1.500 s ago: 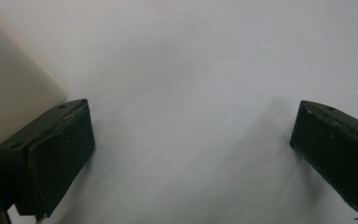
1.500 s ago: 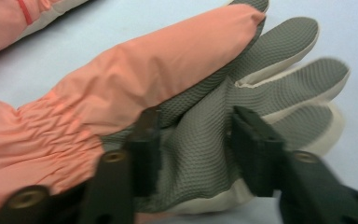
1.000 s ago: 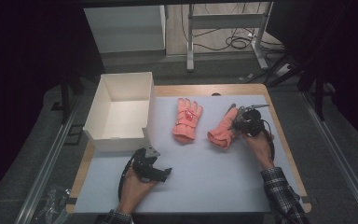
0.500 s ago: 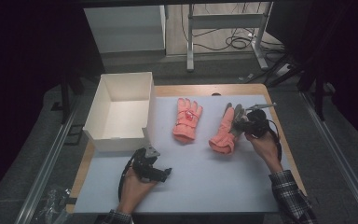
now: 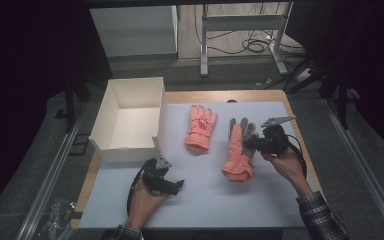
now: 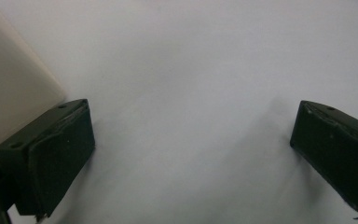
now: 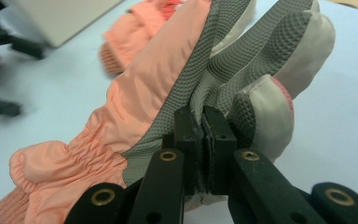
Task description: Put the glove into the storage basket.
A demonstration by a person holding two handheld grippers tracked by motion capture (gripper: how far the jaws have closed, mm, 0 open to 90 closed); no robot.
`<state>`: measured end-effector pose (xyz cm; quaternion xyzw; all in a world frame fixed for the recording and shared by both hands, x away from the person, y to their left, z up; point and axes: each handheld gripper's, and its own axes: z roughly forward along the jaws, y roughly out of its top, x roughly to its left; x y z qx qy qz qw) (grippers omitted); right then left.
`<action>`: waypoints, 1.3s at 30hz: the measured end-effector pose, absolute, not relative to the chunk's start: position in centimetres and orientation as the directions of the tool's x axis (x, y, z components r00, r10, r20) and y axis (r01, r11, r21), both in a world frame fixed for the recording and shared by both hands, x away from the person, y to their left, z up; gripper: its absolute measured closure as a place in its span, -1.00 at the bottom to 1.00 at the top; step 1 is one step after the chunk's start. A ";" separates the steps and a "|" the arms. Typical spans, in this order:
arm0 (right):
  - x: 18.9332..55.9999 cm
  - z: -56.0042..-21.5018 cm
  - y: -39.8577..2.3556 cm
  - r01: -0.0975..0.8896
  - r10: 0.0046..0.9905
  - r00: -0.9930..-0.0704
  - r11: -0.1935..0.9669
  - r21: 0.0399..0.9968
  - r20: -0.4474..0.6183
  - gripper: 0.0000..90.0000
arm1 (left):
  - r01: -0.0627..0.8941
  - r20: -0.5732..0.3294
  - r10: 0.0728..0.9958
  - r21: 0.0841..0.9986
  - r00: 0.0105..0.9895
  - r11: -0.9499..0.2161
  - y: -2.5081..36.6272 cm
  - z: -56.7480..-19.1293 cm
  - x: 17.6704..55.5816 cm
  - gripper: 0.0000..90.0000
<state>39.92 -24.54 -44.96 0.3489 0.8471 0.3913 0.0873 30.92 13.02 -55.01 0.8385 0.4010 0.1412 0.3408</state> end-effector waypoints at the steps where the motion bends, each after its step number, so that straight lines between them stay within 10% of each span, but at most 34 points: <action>1: 39.5 -44.9 -24.3 0.516 0.646 -0.753 0.457 0.724 0.129 0.90 | 0.576 -0.036 0.769 0.685 0.638 -0.446 13.0 -55.0 30.9 -1.00; 39: 37.9 -48.3 -21.3 0.454 0.575 -0.815 0.559 0.694 0.070 0.57 | 0.576 -0.036 0.769 0.685 0.638 -0.446 13.0 -55.0 30.9 -1.00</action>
